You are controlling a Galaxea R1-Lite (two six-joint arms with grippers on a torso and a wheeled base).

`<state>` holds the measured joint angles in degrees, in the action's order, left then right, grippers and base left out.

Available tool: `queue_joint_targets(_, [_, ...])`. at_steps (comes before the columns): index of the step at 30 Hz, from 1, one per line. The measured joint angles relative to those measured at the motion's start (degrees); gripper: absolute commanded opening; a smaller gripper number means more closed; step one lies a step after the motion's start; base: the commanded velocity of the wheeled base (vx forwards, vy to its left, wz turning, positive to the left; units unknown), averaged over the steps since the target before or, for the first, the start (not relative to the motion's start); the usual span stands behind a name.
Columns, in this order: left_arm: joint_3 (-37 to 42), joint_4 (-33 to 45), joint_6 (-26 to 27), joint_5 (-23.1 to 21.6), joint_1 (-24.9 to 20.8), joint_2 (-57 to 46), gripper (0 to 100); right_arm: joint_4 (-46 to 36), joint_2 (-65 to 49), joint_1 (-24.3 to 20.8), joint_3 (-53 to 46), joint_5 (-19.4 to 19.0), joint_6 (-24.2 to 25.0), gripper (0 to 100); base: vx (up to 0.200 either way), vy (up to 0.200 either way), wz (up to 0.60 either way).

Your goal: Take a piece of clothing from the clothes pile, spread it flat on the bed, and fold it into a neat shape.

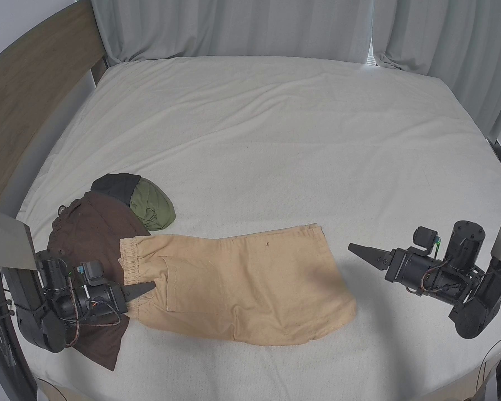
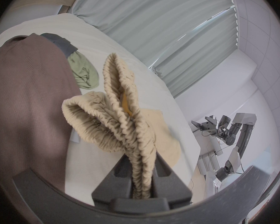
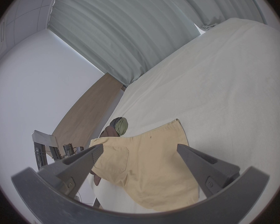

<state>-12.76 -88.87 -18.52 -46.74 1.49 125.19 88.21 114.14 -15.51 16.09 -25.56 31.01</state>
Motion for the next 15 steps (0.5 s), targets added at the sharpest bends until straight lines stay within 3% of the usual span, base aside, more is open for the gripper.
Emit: queue_joint_targets(15, [-1.01, 0.02, -0.99, 0.40, -7.96, -2.45, 0, 0.02, -0.63, 0.60, 0.05, -0.09, 0.00, 100, 0.000, 0.000, 0.00])
